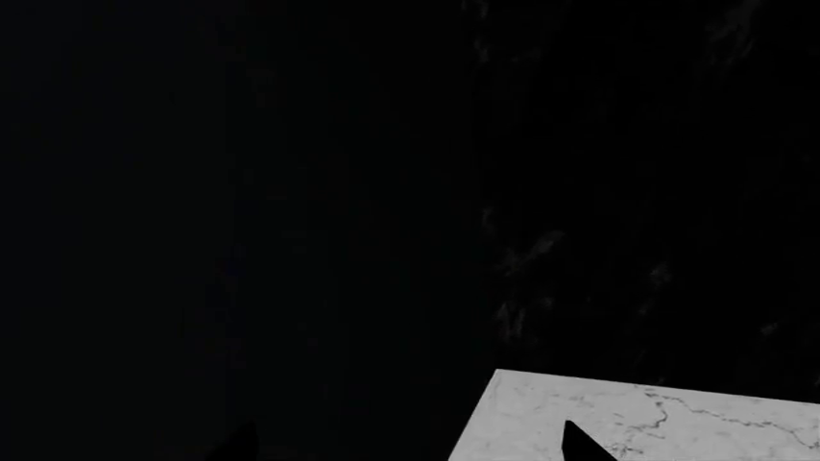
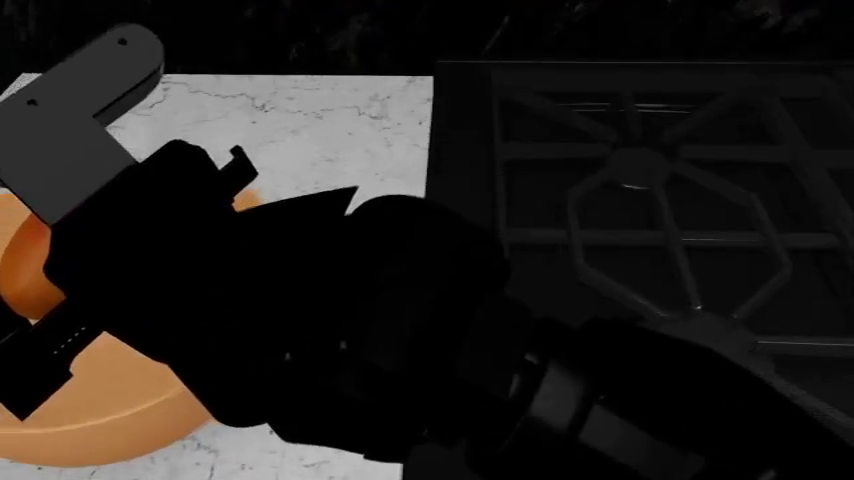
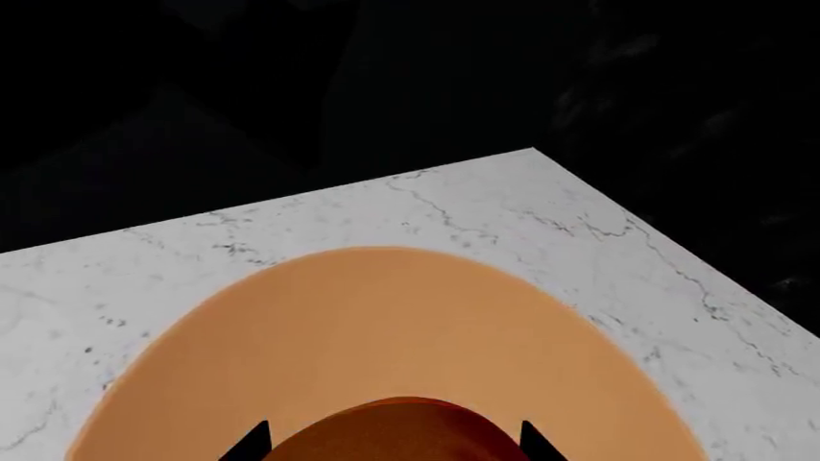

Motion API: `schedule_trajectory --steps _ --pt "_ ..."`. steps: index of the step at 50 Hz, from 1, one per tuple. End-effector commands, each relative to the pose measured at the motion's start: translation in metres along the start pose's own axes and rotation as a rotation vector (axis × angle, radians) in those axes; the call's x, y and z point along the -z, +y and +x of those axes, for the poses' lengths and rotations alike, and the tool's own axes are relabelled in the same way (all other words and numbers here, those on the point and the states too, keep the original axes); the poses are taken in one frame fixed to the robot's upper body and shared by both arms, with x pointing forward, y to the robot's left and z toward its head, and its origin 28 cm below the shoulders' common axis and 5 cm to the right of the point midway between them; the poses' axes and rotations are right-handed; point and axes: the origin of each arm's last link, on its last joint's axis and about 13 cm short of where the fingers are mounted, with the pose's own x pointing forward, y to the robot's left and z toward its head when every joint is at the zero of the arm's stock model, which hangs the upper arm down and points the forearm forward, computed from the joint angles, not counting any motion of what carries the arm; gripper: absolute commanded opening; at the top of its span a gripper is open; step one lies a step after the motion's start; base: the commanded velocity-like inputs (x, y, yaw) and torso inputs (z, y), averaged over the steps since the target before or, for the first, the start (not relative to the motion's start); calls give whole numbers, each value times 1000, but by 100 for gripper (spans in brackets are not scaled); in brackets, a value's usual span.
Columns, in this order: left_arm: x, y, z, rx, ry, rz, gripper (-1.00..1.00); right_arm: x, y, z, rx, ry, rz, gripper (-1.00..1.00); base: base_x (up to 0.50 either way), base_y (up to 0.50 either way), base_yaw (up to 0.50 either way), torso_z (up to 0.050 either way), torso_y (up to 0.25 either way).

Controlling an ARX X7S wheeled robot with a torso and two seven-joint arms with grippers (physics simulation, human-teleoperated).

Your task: Pick the mango from the pan and place it in the bowl.

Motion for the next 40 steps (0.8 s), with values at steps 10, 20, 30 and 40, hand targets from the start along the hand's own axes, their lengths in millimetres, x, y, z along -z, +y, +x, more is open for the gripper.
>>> schedule_trajectory --steps 10,20,30,40 --pt "5 3 -2 -8 18 -18 100 0 4 5 -68 24 -1 -100 0 0 0 0 0" --pt "7 4 -3 -12 23 -15 100 0 1 8 -86 37 35 -100 0 0 0 0 0" --pt "9 7 -5 -21 29 -18 100 -2 1 7 -96 41 54 100 0 0 0 0 0" --pt "11 7 -6 -21 32 -16 100 -2 1 6 -102 35 60 100 0 0 0 0 0"
